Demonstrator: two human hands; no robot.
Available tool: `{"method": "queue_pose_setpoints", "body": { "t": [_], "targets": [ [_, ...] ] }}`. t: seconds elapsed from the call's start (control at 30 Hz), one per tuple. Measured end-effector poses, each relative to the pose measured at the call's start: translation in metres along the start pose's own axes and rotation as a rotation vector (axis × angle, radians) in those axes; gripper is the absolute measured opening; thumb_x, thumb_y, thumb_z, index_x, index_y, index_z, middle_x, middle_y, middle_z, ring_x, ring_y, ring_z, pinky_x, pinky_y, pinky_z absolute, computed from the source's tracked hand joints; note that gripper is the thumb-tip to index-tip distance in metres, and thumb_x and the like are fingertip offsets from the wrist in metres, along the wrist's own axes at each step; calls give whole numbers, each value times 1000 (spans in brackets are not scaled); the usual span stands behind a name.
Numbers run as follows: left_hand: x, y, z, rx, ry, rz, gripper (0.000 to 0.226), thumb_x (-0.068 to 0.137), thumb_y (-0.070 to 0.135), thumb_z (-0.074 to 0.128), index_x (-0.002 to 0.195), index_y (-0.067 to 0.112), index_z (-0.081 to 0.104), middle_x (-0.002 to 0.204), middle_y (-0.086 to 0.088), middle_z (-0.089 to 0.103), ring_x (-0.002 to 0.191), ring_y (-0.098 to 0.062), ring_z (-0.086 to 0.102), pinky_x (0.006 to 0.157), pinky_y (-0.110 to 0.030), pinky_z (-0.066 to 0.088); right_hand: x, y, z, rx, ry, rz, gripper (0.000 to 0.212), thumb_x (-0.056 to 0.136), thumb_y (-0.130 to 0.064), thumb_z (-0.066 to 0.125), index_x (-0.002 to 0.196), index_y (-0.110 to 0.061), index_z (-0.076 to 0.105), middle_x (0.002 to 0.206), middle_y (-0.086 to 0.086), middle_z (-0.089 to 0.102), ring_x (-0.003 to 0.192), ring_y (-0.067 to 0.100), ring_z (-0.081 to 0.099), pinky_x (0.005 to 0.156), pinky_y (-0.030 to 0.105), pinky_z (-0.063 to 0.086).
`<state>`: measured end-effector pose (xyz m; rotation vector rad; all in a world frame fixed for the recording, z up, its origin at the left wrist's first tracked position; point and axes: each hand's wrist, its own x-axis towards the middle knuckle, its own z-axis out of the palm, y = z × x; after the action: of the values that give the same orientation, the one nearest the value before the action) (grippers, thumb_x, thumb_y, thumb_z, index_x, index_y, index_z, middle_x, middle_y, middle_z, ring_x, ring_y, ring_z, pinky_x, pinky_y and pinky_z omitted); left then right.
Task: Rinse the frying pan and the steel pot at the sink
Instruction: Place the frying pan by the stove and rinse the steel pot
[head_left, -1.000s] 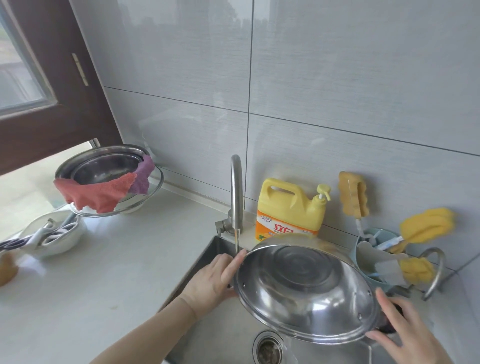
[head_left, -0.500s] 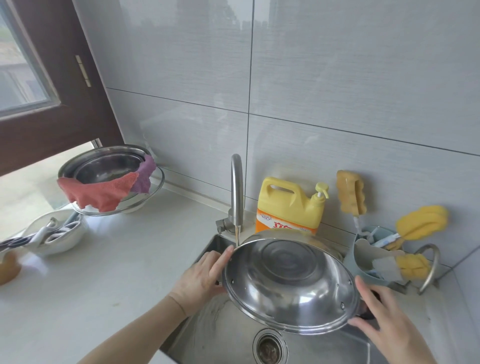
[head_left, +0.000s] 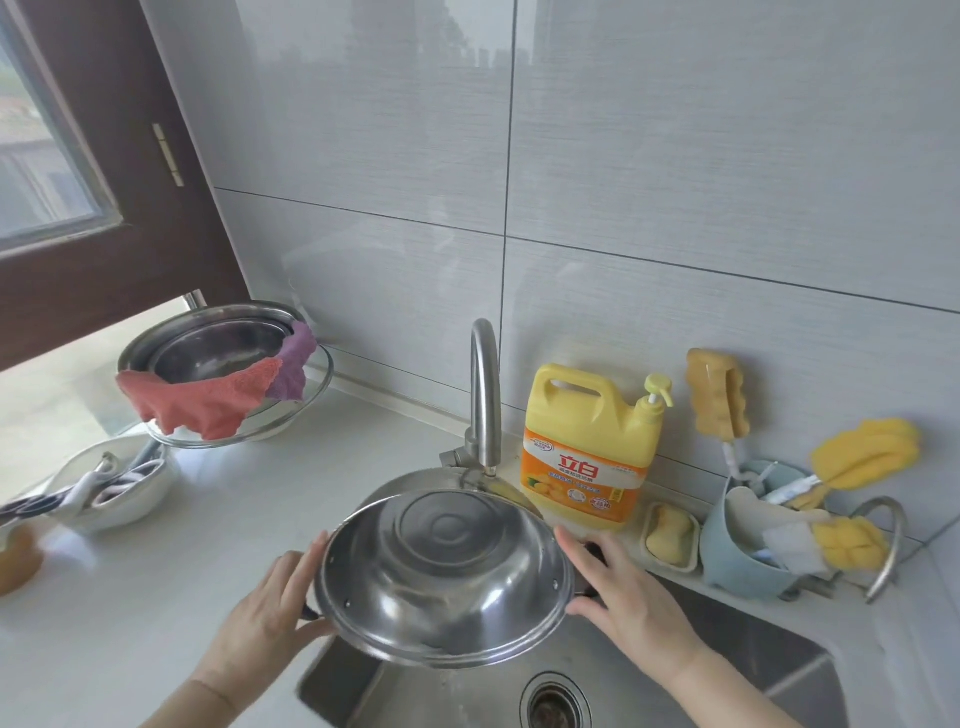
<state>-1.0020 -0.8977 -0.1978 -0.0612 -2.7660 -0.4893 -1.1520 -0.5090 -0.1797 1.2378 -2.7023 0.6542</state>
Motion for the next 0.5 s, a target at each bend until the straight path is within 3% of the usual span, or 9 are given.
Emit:
{"method": "queue_pose_setpoints", "body": {
  "t": [0.27,0.37,0.47,0.5],
  "targets": [
    [4,-9,-5,31,9,-33,89,88,71,37,157,22,10,100,5,46,60,7,57,46,-19,48,14,-3,1,-23,-8,-24,122,65,-26,89,155,-37,8,112,-6,46,78,6,61,57,20,52],
    [16,1,10,61,1,6,89,88,68,41,157,21,10,103,2,49,64,0,61,50,-23,52,0,11,-7,-36,17,-15,124,62,-26,91,155,-35,10,114,-7,44,84,8,63,63,21,55],
    [33,20,27,77,19,74,87,91,67,37,157,19,7,101,2,46,68,-8,58,52,-24,52,-21,26,-19,-70,6,47,130,55,-28,95,155,-34,12,111,-5,49,77,4,61,57,16,48],
    [39,27,32,80,19,95,92,88,64,45,157,19,4,101,3,44,71,-9,55,52,-24,51,-29,31,-23,-72,-7,79,133,51,-28,96,155,-35,13,110,-5,48,76,5,58,55,15,47]
  ]
}}
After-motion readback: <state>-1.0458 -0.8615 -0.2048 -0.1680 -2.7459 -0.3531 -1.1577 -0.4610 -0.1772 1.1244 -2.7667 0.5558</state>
